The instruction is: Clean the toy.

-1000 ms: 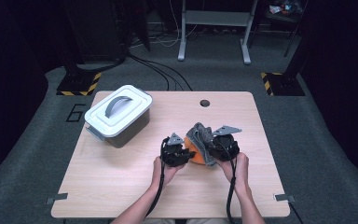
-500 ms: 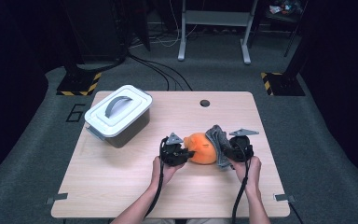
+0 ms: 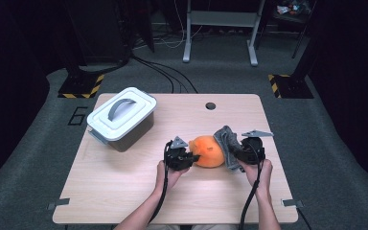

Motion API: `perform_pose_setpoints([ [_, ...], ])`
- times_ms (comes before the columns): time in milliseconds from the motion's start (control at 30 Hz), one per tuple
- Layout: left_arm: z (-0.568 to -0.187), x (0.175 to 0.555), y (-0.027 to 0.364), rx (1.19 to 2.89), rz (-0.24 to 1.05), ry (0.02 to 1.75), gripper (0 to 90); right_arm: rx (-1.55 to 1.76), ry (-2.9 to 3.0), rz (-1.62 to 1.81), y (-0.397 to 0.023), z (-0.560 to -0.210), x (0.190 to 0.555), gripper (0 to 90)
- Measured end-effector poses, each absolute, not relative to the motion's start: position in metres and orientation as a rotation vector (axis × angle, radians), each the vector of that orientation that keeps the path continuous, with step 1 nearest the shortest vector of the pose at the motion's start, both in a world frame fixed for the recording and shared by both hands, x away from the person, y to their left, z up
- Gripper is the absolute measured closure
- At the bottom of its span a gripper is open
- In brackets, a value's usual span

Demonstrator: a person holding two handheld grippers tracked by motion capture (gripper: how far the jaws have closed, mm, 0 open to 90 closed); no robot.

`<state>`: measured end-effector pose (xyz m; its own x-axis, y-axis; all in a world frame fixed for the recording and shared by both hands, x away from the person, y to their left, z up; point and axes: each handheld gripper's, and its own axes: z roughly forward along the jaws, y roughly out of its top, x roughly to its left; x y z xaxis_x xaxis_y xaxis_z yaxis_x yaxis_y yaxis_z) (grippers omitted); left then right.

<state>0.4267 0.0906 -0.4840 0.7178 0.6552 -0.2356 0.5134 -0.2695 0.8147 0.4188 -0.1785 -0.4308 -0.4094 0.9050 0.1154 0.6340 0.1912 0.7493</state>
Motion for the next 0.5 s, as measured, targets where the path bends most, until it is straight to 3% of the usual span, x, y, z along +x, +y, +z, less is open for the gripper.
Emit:
perform_pose_setpoints([
  [167, -0.483, 0.426, 0.089, 1.942, 0.194, 0.894, 76.4, 1.286, 2.17, 1.078, -0.146, -0.407, 0.406, 72.8],
  [333, -0.484, 0.427, 0.09, 1.941, 0.189, 0.903, 76.5, 1.191, 2.244, 0.977, -0.107, -0.411, 0.405, 72.7],
  [500, -0.486, 0.428, 0.093, 1.94, 0.181, 0.898, 76.5, 1.2, 2.241, 0.975, -0.109, -0.416, 0.409, 72.8],
])
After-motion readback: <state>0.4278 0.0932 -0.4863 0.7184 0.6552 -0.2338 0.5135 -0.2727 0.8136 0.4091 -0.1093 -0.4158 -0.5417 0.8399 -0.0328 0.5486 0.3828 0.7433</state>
